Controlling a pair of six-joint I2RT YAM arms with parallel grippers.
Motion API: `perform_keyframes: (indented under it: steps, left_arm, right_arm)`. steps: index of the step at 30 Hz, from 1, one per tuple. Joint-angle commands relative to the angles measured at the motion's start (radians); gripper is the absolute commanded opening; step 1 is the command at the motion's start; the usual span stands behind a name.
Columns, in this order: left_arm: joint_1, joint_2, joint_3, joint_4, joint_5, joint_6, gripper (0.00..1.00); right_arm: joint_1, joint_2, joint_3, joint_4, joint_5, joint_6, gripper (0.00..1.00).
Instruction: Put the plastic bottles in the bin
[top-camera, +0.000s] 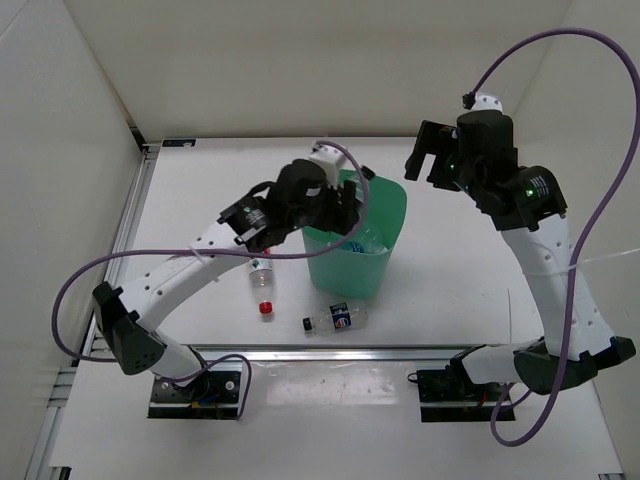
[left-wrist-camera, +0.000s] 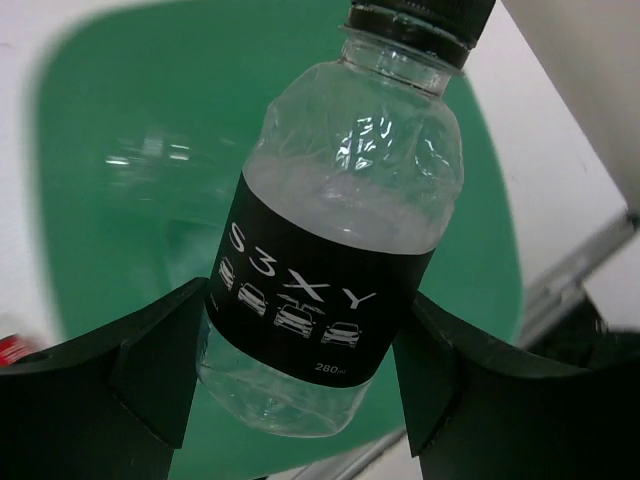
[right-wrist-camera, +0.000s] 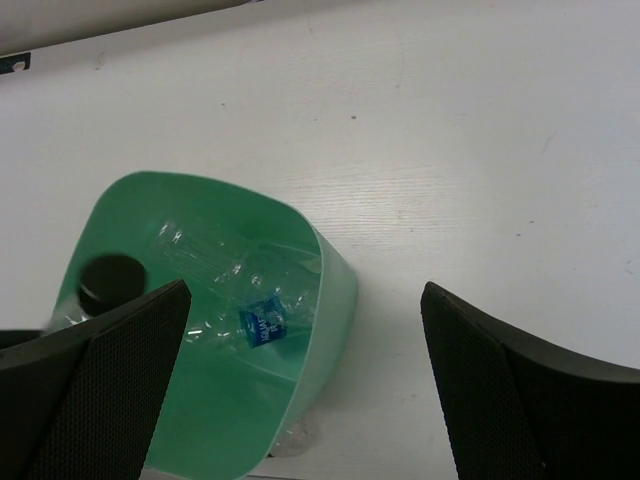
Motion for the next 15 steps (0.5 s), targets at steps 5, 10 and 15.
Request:
perform_keyframes:
  steps: [5,10,15]
  left_arm:
    - [-0.082,-0.036,0.070,-0.005,-0.020,0.074,1.00]
    - [0.007,-0.170,-0.023,-0.005,-0.433,-0.054,1.00]
    - [0.142,-0.171,-0.119,-0.005,-0.444,-0.086,1.00]
  right_arm:
    - [-0.062,-0.056,-0.024,0.005,0.019,0.002,1.00]
    - [-0.097,-0.056,-0.024,0.005,-0.011,0.002,1.00]
    - [-0.137,-0.047,-0.033,0.015,-0.068,0.002,1.00]
